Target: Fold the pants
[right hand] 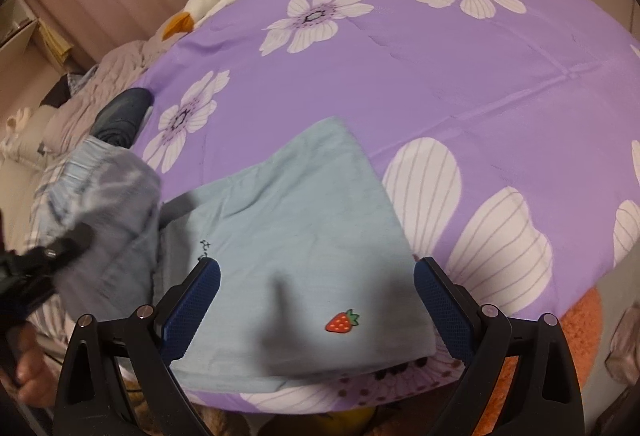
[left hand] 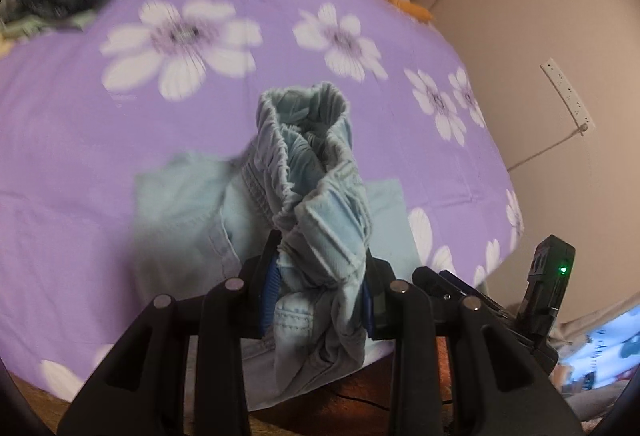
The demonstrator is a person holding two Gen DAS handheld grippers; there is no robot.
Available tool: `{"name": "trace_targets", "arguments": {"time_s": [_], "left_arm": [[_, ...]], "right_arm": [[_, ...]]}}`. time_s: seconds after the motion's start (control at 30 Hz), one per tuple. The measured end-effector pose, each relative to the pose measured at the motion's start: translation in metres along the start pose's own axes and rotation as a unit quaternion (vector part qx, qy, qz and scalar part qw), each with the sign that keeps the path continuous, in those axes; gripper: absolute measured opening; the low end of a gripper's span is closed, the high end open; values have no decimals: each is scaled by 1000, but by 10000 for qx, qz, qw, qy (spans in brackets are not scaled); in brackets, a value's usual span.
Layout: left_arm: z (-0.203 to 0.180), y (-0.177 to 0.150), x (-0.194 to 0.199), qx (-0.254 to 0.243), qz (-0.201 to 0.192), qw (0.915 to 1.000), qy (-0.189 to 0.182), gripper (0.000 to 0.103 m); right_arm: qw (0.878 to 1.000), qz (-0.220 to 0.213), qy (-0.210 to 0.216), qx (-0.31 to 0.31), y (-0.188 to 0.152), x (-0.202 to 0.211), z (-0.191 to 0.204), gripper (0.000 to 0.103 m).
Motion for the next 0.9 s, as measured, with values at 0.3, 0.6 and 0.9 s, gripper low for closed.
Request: {"name": "trace_targets", "arguments": {"time_s": [0.3,0.6,0.9], "left_arm": [[3,-2,-30,443,700,9957,-421,41],[9,2,26,388,88,9972,-632,83],[84,7,58,887,-775,9886,936,83]], "right_arm": [[9999,55,-62,-76,-3,-1,-8,97],[10000,-34,-51,-56,1,5,-11,97],[9959,107,675,590,17,-4,34,97]]}}
Point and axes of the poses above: each gripper's, at about its wrist camera, not at the fingertips, and x roughly against the way its jaws point, z to its left, y to its top, the point moved 4 cm from there along -x, roughly the way its jaws point, and after that the axes turned 13 degrees about x, right-handed, at the moved point
